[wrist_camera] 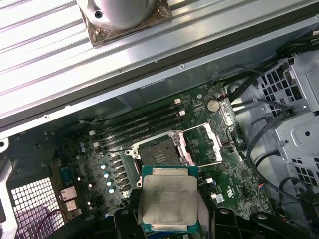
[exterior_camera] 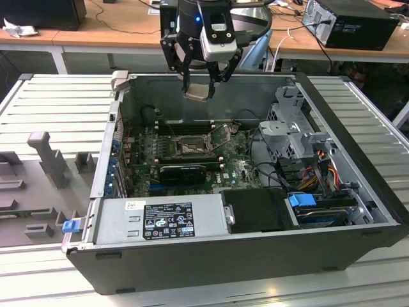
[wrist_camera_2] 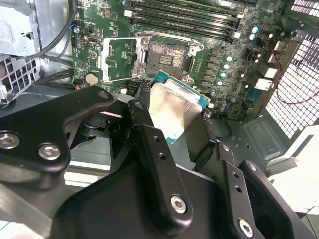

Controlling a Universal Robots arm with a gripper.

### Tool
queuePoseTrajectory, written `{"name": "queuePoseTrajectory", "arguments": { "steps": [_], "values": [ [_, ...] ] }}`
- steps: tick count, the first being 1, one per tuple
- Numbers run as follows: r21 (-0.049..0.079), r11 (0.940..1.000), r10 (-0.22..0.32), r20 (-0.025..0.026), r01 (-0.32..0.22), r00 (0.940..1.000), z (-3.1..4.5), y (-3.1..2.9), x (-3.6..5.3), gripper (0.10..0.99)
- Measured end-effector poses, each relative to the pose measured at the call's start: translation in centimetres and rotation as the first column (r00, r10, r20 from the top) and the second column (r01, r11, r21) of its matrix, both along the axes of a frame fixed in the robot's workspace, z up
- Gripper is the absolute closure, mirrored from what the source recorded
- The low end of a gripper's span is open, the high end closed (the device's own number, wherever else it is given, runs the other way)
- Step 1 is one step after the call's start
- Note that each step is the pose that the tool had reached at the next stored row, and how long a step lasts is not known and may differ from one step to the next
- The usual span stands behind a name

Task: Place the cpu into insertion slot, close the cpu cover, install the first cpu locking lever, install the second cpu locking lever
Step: 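Place the cpu into insertion slot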

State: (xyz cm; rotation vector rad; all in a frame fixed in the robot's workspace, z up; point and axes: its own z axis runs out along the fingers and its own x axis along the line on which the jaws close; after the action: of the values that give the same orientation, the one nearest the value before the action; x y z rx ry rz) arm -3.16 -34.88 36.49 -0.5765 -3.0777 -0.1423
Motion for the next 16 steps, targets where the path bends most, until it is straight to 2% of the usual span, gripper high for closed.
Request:
{"name": "queuePoseTrajectory", "arguments": {
  "steps": [13, 16],
  "values": [
    [0.000, 0.9987, -0.050, 0.0000, 0.050, 0.9987, 0.00, 0.00, 0.00, 0.557],
    [0.000, 0.9968, -0.080, 0.0000, 0.080, 0.9968, -0.01, 0.00, 0.00, 0.557]
  ]
}}
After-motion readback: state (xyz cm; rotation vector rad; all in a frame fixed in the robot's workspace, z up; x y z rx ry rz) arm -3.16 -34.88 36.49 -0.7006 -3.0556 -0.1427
